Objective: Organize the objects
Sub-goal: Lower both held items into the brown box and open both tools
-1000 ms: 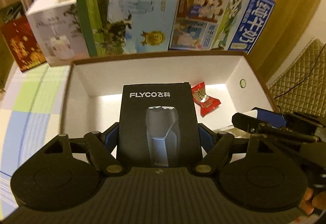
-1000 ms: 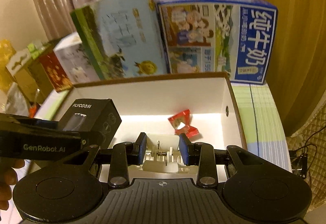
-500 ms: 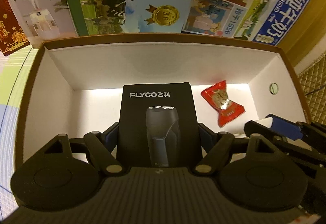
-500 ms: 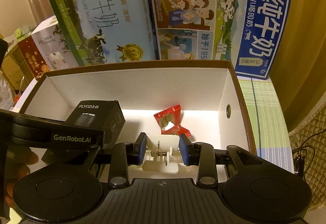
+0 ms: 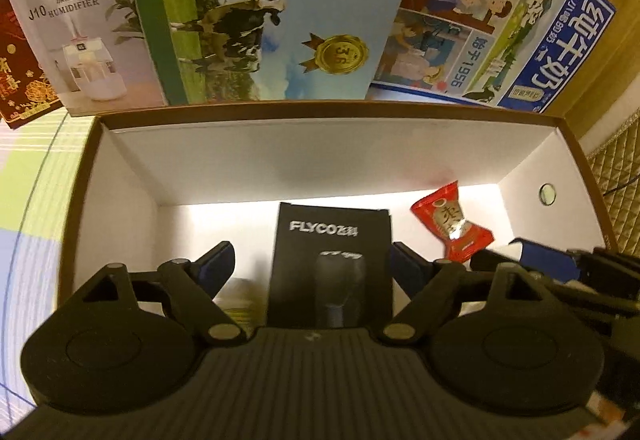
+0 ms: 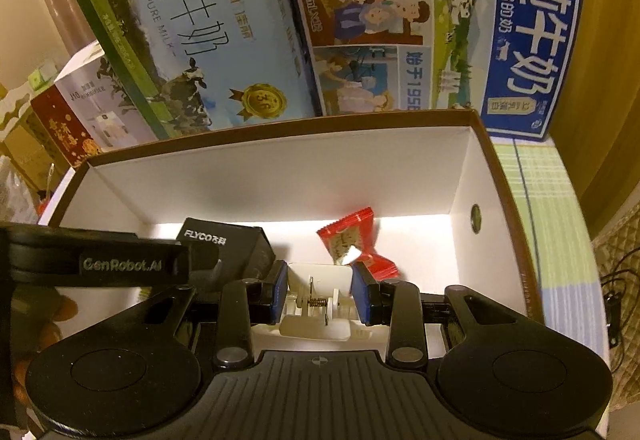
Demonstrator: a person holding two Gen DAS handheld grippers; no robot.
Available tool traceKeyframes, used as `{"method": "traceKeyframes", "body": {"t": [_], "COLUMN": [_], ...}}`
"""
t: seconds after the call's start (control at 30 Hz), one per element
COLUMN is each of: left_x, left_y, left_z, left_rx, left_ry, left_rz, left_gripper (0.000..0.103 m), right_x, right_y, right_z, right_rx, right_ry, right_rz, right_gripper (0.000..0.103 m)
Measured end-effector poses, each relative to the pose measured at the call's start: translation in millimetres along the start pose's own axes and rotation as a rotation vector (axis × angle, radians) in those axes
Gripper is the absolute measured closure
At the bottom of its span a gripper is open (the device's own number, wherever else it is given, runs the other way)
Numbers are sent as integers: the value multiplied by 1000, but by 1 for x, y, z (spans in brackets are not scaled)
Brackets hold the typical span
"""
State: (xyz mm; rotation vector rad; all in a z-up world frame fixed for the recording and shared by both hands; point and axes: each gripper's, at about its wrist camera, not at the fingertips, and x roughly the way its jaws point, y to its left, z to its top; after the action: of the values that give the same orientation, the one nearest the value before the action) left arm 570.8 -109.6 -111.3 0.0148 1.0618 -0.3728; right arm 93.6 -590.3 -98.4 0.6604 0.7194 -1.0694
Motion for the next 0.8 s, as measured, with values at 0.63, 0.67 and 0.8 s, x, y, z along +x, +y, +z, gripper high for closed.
{"method": "traceKeyframes", "body": {"t": [0.63, 0.67, 0.8], "left_x": [-49, -54, -70], "left_y": [17, 17, 16], "left_z": [-20, -22, -31], "left_rx": [63, 67, 86], "left_ry": [-42, -46, -56], "left_rz": [0, 0, 5], "left_gripper": [12, 12, 12], "right_x": [-52, -57, -73], "right_y": [-12, -11, -8], "right_z": [-4, -6, -18], "right_rx": [61, 56, 32], "right_ry": [-87, -89, -93], "right_rz": [50, 45, 19], "right_gripper": [23, 20, 11]}}
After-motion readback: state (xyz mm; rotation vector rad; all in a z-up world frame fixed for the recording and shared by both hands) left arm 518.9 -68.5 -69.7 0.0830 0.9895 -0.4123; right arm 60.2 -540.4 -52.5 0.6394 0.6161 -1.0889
